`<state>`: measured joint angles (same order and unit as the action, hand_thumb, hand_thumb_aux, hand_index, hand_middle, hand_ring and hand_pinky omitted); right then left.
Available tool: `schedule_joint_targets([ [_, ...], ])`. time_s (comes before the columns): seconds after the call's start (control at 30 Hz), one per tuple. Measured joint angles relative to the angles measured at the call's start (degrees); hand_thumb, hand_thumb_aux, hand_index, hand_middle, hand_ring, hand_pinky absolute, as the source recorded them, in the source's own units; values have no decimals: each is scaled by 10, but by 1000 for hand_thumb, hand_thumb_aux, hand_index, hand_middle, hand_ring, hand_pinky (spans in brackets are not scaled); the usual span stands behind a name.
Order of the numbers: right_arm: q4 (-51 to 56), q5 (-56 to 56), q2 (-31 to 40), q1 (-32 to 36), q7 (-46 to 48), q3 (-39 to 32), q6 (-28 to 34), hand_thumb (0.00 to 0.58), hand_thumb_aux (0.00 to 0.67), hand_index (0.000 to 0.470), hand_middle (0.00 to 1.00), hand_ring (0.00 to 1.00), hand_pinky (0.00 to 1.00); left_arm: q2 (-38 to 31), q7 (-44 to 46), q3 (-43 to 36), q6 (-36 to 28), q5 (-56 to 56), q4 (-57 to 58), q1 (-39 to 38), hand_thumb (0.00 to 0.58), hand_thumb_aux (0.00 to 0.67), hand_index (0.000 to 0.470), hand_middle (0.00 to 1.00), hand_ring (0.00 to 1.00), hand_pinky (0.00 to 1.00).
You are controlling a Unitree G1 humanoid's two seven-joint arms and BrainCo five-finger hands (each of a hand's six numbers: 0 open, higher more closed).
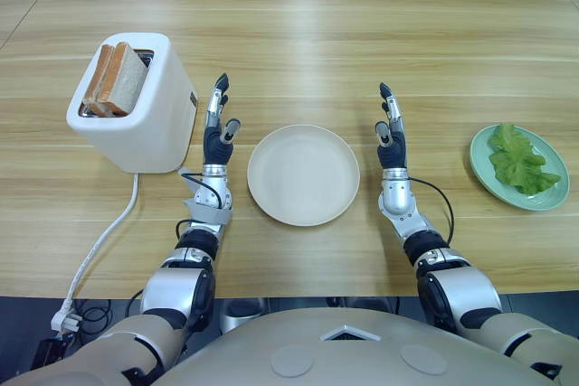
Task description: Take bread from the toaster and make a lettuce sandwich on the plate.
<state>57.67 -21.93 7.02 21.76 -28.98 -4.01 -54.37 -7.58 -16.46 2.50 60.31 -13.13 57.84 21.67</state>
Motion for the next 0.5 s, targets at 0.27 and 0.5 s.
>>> schedule_joint_targets([
  [0.27, 0, 1, 2, -1, 2, 0, -1, 0, 0, 0, 0, 0, 0, -4, -9, -2, -1, -6, 0, 1, 0, 0, 0, 0, 0, 0],
  [0.5, -1, 15, 1, -1, 8, 1, -6, 0, 0, 0, 0, 0, 0, -11, -33, -14, -2, -40, -15, -4, 0, 0, 0, 0, 0, 0],
])
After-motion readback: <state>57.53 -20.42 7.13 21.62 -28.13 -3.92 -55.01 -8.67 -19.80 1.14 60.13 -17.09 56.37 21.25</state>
